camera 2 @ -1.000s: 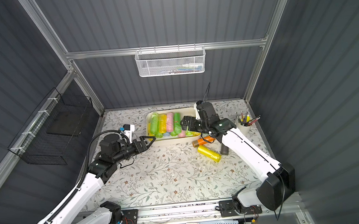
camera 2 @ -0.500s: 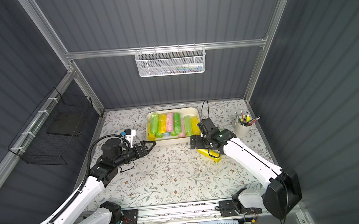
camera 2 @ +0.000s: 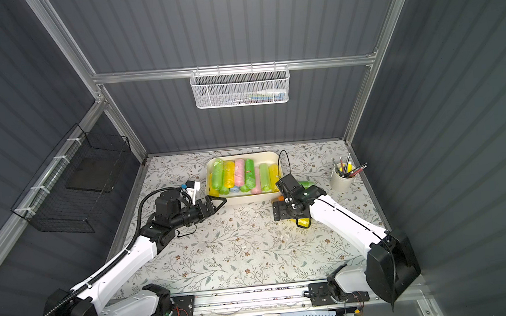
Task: Put the roll of trash bags into the storage box
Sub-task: Pick up the roll of trash bags from the center of the board.
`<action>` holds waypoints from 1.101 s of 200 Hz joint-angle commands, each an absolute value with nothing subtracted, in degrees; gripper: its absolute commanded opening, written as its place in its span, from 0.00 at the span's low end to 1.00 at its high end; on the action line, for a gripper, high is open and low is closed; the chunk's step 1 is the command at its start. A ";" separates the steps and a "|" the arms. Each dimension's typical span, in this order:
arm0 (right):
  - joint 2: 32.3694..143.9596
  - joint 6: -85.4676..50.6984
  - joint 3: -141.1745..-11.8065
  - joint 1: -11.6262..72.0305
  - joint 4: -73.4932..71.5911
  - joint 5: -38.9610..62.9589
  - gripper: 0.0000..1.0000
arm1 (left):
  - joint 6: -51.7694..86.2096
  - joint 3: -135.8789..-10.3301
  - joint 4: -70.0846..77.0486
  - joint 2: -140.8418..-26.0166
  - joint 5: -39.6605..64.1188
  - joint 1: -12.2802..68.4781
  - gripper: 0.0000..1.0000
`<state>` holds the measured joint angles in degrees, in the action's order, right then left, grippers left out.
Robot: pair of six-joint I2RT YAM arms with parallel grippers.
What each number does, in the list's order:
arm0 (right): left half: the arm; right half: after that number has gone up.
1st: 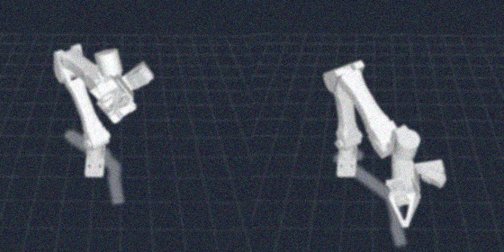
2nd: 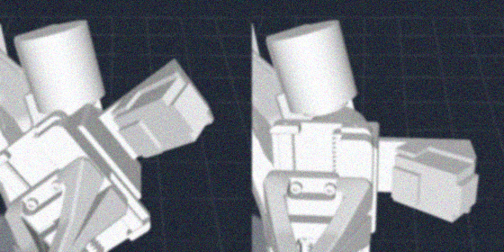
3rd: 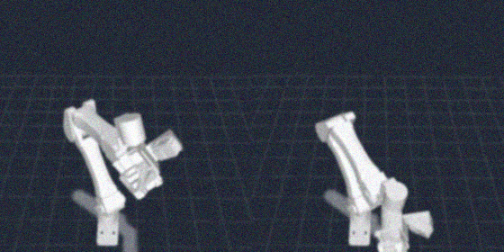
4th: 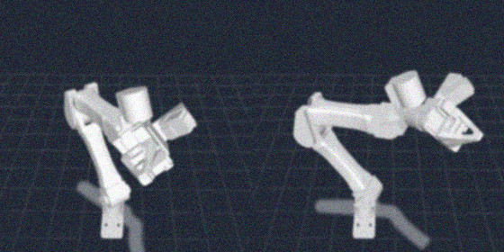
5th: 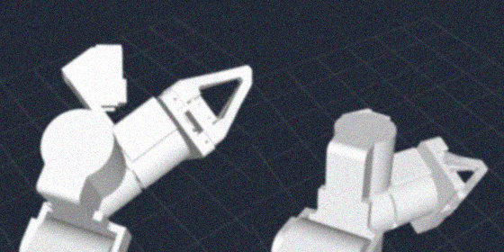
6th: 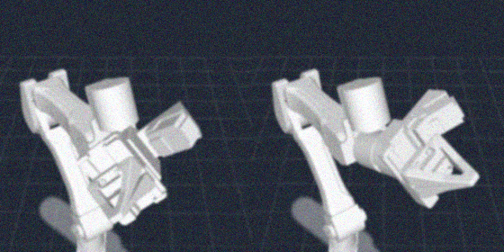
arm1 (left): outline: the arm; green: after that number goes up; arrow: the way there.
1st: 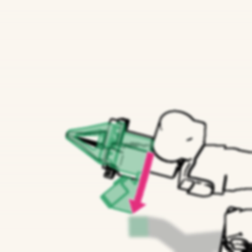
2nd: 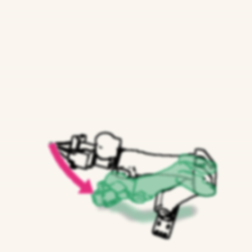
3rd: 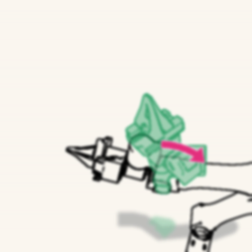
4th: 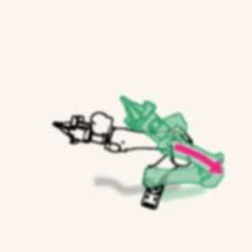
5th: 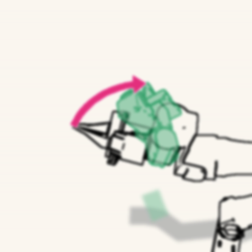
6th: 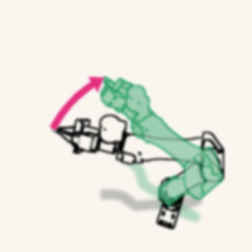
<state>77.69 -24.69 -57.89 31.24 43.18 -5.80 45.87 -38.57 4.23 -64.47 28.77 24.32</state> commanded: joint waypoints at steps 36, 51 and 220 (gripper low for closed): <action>81.51 -16.85 -57.91 32.54 45.23 -12.04 0.97 | 44.83 -43.46 5.25 -70.57 32.08 24.52 1.00; 82.70 -15.21 -58.32 32.93 45.15 -11.92 0.96 | 44.52 -43.60 6.01 -71.90 32.53 24.51 1.00; 93.48 -12.51 -61.02 33.82 44.35 -17.23 0.90 | 44.46 -46.18 6.60 -77.43 33.45 24.51 1.00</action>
<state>92.09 -13.02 -59.40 33.74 43.94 -15.73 45.45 -44.21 6.52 -76.77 32.25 24.32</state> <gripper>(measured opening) 0.908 0.999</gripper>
